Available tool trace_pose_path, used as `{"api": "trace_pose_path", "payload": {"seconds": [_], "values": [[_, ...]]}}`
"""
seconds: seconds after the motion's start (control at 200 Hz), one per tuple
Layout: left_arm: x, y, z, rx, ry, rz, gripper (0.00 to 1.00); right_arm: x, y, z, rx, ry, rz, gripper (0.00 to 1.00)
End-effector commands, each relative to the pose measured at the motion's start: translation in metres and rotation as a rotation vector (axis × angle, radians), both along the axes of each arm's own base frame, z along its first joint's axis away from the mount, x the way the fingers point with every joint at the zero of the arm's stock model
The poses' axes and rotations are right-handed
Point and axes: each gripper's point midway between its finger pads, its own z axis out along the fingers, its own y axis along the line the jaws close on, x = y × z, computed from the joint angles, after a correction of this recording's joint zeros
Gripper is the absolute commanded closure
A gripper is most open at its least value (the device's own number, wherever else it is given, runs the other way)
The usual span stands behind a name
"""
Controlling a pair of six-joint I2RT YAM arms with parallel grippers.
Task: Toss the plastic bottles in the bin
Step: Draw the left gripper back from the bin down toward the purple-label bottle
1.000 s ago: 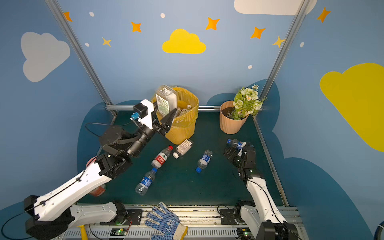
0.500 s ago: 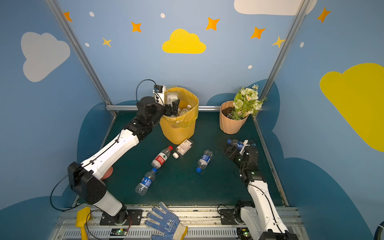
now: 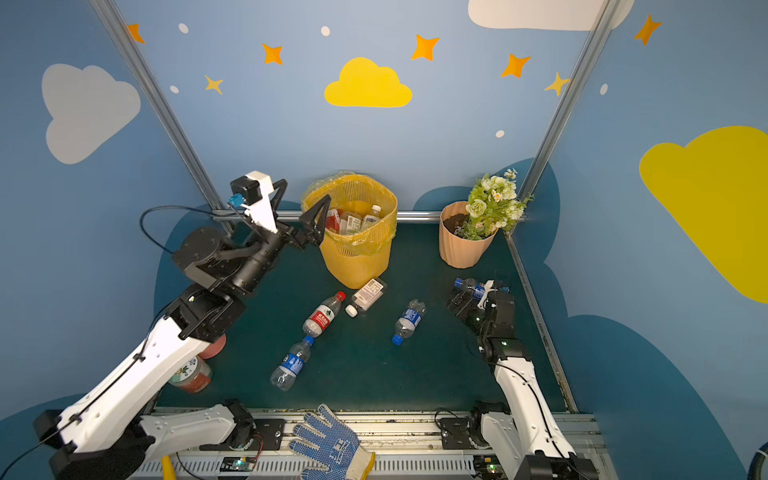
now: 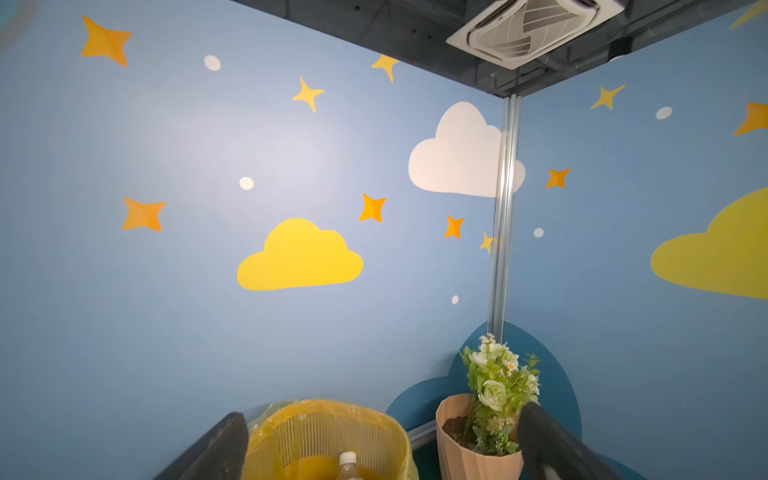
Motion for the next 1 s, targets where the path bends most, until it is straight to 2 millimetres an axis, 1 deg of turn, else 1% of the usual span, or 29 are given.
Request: {"api": "trace_pose_path", "payload": {"seconds": [0.0, 0.165, 0.325, 0.44, 0.491, 0.601, 0.811, 0.991], "values": [[0.023, -0.002, -0.078, 0.089, 0.162, 0.081, 0.00, 0.006, 0.003, 0.015, -0.006, -0.044, 0.017, 0.08], [0.023, 0.013, -0.142, 0.101, 0.326, 0.140, 0.00, 0.007, 0.004, 0.011, -0.001, -0.030, 0.020, 0.08], [0.020, 0.011, -0.207, 0.104, 0.502, 0.134, 0.00, 0.008, 0.006, 0.007, 0.003, -0.017, 0.021, 0.08], [0.017, 0.002, -0.255, 0.125, 0.613, 0.125, 0.00, 0.009, 0.007, 0.006, 0.004, -0.013, 0.024, 0.08], [0.016, -0.003, -0.273, 0.140, 0.650, 0.120, 0.00, 0.009, 0.007, 0.006, 0.003, -0.012, 0.023, 0.08], [0.014, -0.019, -0.302, 0.195, 0.705, 0.104, 0.00, 0.010, 0.007, 0.006, 0.002, -0.013, 0.024, 0.08], [0.021, -0.042, -0.347, 0.276, 0.797, 0.085, 0.00, 0.010, 0.008, 0.005, 0.002, -0.008, 0.025, 0.08], [0.024, -0.061, -0.391, 0.350, 0.908, 0.068, 0.00, 0.008, 0.006, 0.003, -0.002, 0.000, 0.012, 0.08]]}}
